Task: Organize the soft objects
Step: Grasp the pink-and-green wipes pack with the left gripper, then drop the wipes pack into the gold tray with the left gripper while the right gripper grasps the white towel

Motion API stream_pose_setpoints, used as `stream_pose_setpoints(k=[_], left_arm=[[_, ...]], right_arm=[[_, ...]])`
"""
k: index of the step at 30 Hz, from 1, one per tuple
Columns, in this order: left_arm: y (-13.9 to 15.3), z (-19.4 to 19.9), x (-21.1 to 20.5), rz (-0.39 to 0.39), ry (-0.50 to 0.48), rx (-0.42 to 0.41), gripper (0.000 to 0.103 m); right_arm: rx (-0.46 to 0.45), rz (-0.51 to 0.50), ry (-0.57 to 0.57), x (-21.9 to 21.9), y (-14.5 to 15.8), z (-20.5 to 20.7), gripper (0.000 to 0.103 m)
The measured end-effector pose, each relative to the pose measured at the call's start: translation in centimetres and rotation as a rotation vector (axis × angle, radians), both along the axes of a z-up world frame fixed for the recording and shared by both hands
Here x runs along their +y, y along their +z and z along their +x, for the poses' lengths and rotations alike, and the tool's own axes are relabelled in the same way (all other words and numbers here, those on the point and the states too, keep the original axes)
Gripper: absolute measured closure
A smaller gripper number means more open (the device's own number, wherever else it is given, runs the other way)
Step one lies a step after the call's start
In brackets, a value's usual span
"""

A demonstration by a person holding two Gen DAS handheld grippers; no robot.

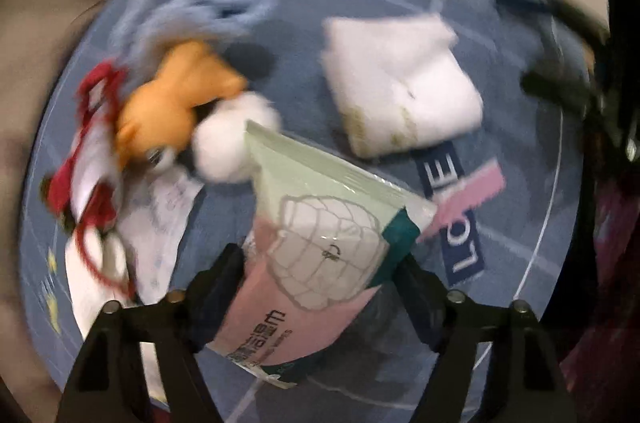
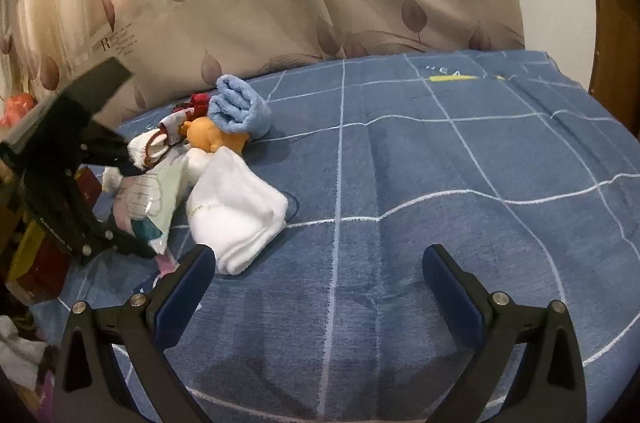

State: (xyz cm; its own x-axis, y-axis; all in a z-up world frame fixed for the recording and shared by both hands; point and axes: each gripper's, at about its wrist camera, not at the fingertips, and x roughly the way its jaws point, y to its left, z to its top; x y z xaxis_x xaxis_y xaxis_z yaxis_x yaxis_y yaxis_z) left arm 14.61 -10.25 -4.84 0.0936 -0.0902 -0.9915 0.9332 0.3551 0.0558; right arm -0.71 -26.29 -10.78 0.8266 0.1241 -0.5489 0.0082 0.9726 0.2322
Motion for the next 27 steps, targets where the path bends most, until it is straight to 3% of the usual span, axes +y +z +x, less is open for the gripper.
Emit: stream_pose_setpoints(k=[5,10,14,16,18,20,27], left_arm=[[1.6,-1.9,3.4,-0.124,0.178,-0.055,0.032],[4.1,-5.0,7.4,-0.332,0.476,-0.078,0.034],[6.1,-7.6,10.2,-0.532,0.726,0.003,0.034],[6.9,-8.5,10.9,-0.596,0.794,0.057,0.034],[7.6,-9.9,11.1,-0.636,0.846,0.057,0.034],[9.0,-10.8,11.8,-0.650,0.883,0.030,0.034],[13.6,-13.5,21.0,-0.667,1.061,-0.097,0.034]], right_arm=[[0.001,-0.005,0.002,0.1,0.0,0.0,0.000],[0.018,-0.006,0.008,0.2,0.2,-0.1,0.000],[-0.009,-0.018,0.055,0.5,1.6,-0.2,0.000],[-0.034,-0.074,0.121,1.4,2.8,0.1,0.000],[-0.027,-0.158,0.207,2.8,3.4,1.1,0.000],[-0.004,-0.267,0.284,4.5,3.5,2.7,0.000],[0.119,-0.539,0.482,9.0,1.6,6.8,0.000]])
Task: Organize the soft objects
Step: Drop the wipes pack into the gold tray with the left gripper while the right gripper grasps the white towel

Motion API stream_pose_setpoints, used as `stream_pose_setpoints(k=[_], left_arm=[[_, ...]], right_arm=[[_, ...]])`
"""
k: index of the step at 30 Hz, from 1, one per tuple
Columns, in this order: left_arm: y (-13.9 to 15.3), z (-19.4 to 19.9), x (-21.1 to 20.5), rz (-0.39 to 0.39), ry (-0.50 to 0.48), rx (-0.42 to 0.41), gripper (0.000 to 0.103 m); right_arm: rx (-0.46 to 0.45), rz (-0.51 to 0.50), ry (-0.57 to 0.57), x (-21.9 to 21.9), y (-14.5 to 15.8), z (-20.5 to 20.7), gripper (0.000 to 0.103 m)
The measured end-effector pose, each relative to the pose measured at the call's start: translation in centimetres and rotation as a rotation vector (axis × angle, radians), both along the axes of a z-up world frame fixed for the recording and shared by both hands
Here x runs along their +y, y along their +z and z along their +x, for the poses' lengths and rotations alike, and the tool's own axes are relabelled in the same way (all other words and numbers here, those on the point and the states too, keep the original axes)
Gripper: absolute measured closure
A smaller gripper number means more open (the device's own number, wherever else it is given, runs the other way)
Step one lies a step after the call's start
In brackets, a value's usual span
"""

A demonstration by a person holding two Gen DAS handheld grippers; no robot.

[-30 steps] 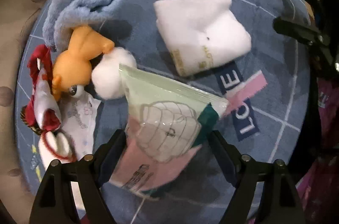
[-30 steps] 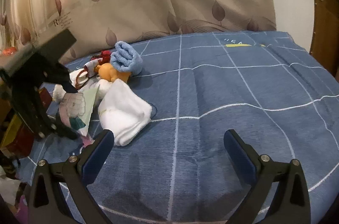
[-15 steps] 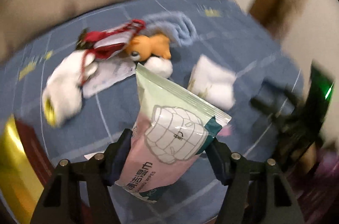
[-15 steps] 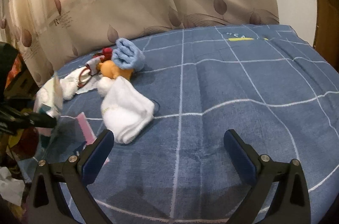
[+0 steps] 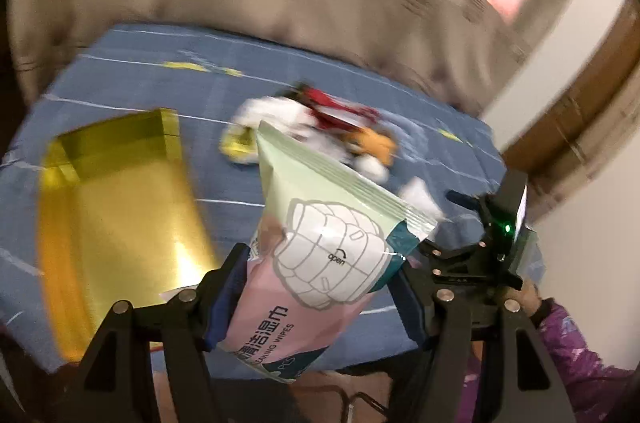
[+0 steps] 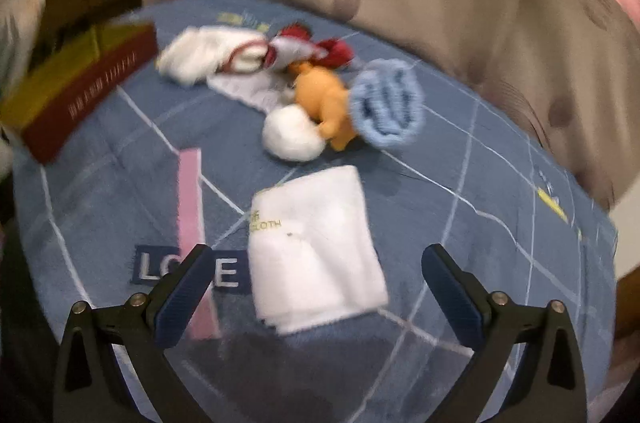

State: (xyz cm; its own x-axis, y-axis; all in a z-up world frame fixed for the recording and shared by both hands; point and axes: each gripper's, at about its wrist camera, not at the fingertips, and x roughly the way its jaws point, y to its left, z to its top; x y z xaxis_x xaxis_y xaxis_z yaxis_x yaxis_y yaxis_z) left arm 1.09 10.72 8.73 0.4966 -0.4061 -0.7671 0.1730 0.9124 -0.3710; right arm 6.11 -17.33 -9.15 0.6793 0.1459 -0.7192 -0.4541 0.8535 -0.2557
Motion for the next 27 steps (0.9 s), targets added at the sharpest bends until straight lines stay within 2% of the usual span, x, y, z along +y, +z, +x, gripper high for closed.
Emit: stream_pose_setpoints(k=[2,4,5,6,7,8,15,18,22,27], left_arm=[[-0.2,0.1,2.2,0.028,0.058,-0.014,0.034],[-0.1,0.2,4.9,0.048,0.122,-0.012,0.034],[-0.1,0.3,6.2,0.054,0.149,-0.008,0.034],[-0.4,0.8,7.5,0.073,0.178,0.000,0.034],[-0.8,1.3,8.3,0.095,0.192,0.006,0.034],[-1.3,1.9,9.1,0.124,0.208,0.011,0.034],[-5.3,6.7,12.2,0.176,0.241,0.090,0.033],[-6.7,8.1,12.1,0.246,0.240,0.086,0.033],[-7.7,9.2,11.1,0.357,0.224,0.052,0.033],[-7.7,9.7,11.1,0.424,0.236,0.006,0.033]], right_arm=[[0.021,-0.056,-0.001,0.5,-0.5,1.0,0.000],[0.071,-0.066,0.006,0.7,-1.0,1.9,0.002],[0.104,-0.040,0.004,0.5,-1.2,2.4,0.002],[0.130,-0.003,0.007,0.3,-1.1,2.7,0.011],[0.156,0.033,0.008,0.2,-1.1,2.9,0.031],[0.184,0.071,0.007,0.1,-1.1,3.3,0.037],[0.194,0.087,-0.021,0.9,-0.2,3.5,0.062],[0.177,0.103,-0.038,0.8,0.1,2.8,0.065],[0.168,0.180,-0.059,0.4,1.4,1.9,0.066],[0.164,0.280,-0.044,1.1,3.5,0.8,0.066]])
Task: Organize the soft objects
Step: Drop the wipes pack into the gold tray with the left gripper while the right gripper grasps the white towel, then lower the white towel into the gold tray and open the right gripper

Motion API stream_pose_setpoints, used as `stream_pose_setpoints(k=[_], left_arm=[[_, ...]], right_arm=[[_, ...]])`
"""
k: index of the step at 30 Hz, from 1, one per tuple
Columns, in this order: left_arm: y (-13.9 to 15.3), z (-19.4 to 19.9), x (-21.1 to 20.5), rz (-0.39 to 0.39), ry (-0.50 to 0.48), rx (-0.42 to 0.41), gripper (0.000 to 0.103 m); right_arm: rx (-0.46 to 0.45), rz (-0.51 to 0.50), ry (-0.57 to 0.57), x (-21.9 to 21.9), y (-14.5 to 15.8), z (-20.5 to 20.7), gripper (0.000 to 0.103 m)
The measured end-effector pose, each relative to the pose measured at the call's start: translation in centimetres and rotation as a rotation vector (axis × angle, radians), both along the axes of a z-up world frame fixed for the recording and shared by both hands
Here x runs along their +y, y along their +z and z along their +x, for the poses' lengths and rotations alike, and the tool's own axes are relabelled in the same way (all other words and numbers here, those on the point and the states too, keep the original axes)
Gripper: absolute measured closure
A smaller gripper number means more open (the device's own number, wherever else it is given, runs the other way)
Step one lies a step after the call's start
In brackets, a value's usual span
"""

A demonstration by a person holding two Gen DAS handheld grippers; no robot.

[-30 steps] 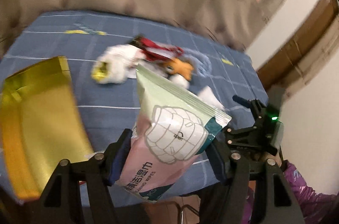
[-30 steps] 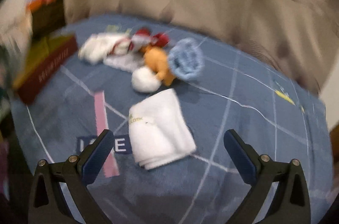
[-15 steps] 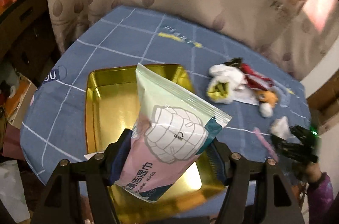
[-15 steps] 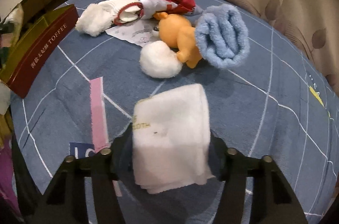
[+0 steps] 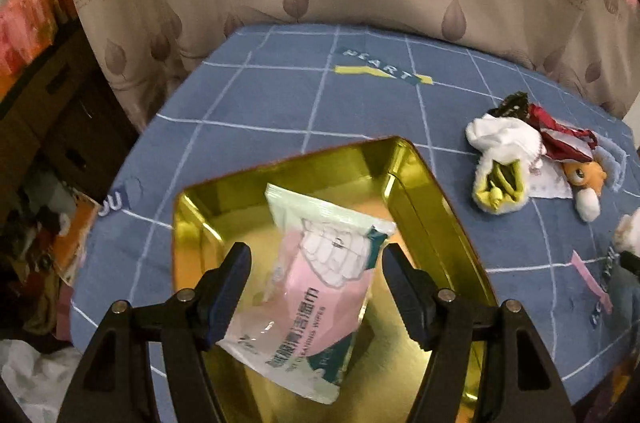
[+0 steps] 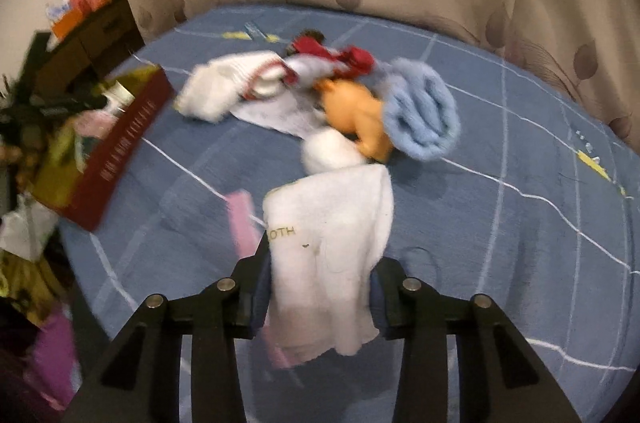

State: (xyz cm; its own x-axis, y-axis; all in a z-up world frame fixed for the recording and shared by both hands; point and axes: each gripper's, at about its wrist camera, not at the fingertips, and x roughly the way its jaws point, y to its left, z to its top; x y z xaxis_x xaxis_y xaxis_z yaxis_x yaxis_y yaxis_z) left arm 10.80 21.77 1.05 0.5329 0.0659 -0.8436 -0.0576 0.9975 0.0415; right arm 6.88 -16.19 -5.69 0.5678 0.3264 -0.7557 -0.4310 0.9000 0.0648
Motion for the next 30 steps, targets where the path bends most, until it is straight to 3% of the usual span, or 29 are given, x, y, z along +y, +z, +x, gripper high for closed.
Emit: stream_pose_setpoints(k=[3,11,15,18,22,30], left_arm=[[0.6,-0.1,0.4,0.031,0.029,-0.009,0.032],[3.5,-4.1,0.8,-0.007,0.087,-0.060,0.029],[4.8,-8.3,0.9,0.044,0.202,-0.075,0.026],[5.4,-11.7,1.1,0.087,0.260,-0.137,0.021],[4.8,-13.4,0.7,0.144,0.246,-0.121,0.021],[4.1,-13.7,1.0,0.161,0.237,-0.087,0.021]], right_arm=[[-0.022,0.055,0.031,1.9,1.9,-0.7,0.066],[-0.033,0.206,0.173,9.7,6.3,-0.3,0.066],[0.006,0.240,0.261,16.6,7.0,1.1,0.065],[0.033,0.201,0.309,22.0,6.3,2.4,0.065],[0.092,0.160,0.310,27.7,4.2,5.2,0.064],[0.169,0.058,0.261,32.5,0.3,6.9,0.062]])
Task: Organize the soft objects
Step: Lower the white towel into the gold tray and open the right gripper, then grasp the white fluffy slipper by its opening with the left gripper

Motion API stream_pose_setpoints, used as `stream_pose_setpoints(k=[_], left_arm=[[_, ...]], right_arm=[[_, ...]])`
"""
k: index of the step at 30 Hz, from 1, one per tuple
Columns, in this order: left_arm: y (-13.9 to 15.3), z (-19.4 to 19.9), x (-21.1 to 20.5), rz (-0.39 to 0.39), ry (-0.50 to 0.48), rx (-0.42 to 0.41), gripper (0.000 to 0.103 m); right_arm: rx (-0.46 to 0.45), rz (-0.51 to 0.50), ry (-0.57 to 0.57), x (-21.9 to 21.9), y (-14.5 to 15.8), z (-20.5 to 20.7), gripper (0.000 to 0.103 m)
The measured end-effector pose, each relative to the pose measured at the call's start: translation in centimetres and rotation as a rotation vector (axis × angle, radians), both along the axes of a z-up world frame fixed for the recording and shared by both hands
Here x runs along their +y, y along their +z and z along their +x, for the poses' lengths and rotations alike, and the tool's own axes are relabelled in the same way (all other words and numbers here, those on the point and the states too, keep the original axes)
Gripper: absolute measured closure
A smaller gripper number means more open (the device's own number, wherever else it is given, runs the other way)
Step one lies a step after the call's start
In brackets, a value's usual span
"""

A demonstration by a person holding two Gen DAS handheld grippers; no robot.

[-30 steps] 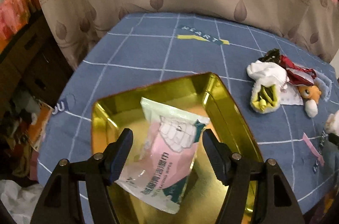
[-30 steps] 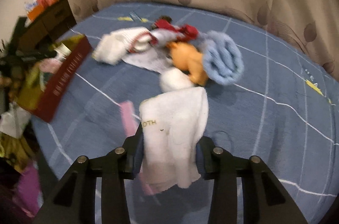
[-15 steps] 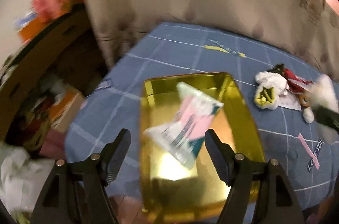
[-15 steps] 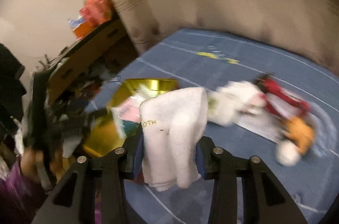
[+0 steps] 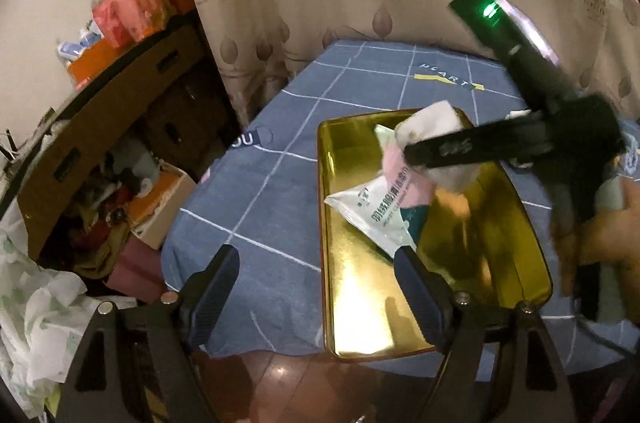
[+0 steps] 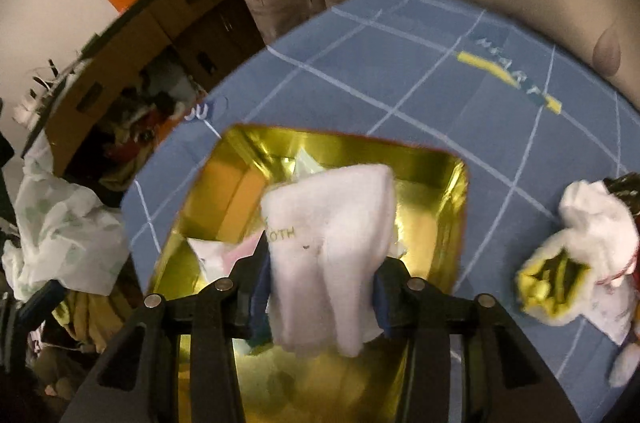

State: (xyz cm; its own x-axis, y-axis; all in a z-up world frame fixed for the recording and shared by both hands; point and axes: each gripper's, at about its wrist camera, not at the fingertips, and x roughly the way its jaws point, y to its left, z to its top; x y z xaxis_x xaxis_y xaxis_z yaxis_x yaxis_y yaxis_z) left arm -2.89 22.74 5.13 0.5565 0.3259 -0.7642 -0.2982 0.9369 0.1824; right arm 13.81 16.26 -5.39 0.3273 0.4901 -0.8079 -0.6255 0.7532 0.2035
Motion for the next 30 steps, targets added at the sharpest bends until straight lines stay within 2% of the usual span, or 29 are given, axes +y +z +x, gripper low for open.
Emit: stream_pose_setpoints(k=[4,5,7,10,15,17,19,24,26,30], left_arm=[[-0.1,0.1,0.8,-0.024,0.014,0.006,0.021],[-0.2,0.1,0.9,-0.035,0.016,0.008,0.021],[-0.4,0.1,0.9,-0.043,0.020,0.013,0.021],[-0.6,0.2,0.9,-0.042,0.017,0.023,0.021],[-1.1,0.6,0.8,-0.046,0.017,0.046,0.021],[-1.3,0.7,0.7,-0.048,0.020,0.059,0.021],[-1.5,0.8,0.4,-0.044,0.018,0.068,0.021],[-1.2,0.5,-0.5,-0.058,-0.020,0.060,0.021],[-0.7,0.4,-1.3,-0.081,-0.056,0.049,0.021],[0.2,1.2,-3.6,-0.156,-0.179,0.055,0.021]], right_arm=[[0.001,-0.006,-0.016,0.3,-0.3,0.3,0.052],[0.001,-0.011,-0.016,0.5,-0.4,0.5,0.047],[-0.033,-0.020,-0.014,0.5,-0.1,0.1,0.022],[-0.144,0.001,-0.015,-0.2,1.3,-1.3,0.008],[-0.267,0.123,-0.026,-4.1,4.1,-4.4,0.005],[-0.308,0.173,-0.061,-6.8,4.7,-6.2,0.003],[-0.364,0.170,-0.121,-10.1,4.7,-8.1,0.001],[-0.469,-0.001,-0.328,-20.5,1.7,-11.2,0.000],[-0.470,-0.110,-0.414,-25.0,0.1,-10.9,0.000],[-0.460,-0.233,-0.529,-31.9,-1.9,-10.3,0.000]])
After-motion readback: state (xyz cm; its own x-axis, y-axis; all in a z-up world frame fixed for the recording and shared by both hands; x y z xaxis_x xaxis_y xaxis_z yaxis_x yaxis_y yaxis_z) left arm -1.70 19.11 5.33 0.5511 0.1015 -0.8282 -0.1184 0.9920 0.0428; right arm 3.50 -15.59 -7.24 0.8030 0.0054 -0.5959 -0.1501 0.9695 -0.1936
